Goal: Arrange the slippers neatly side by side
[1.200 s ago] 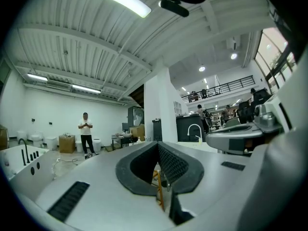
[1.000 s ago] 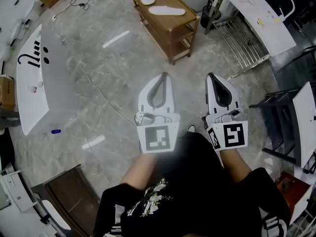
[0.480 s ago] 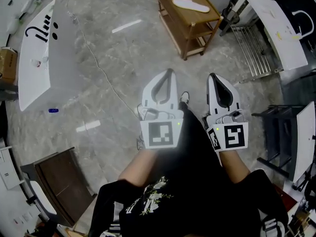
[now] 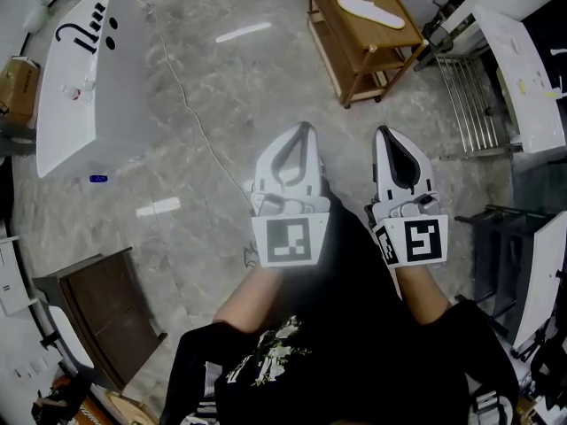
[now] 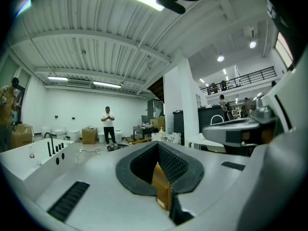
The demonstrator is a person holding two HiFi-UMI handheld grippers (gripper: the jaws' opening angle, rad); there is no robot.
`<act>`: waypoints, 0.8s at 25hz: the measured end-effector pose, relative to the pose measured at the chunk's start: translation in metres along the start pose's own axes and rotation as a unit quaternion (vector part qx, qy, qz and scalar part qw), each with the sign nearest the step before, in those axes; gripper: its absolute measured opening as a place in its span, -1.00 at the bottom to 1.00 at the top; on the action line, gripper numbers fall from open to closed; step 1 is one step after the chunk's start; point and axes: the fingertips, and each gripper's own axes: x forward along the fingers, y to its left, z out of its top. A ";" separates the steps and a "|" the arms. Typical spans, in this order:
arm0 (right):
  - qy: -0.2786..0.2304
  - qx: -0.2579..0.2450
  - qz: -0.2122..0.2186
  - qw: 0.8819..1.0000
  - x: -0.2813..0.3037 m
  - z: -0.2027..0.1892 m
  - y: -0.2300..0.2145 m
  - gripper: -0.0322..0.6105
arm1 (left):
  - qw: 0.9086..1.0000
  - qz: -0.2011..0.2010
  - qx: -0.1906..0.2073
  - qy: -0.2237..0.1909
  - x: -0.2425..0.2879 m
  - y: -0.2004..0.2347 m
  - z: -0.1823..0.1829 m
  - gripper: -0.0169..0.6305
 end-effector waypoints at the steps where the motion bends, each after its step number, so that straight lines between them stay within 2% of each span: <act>1: 0.001 0.000 0.001 1.000 0.004 -0.001 0.000 -0.90 | 1.000 0.001 0.002 0.000 0.004 0.003 0.000 -0.94; 11: 0.007 0.007 -0.010 1.000 0.054 -0.007 -0.029 -0.90 | 1.000 -0.018 0.024 0.003 0.061 0.014 0.008 -0.94; 20: 0.015 0.002 0.002 1.000 0.109 -0.009 -0.065 -0.90 | 1.000 0.000 0.023 0.011 0.119 0.033 0.017 -0.94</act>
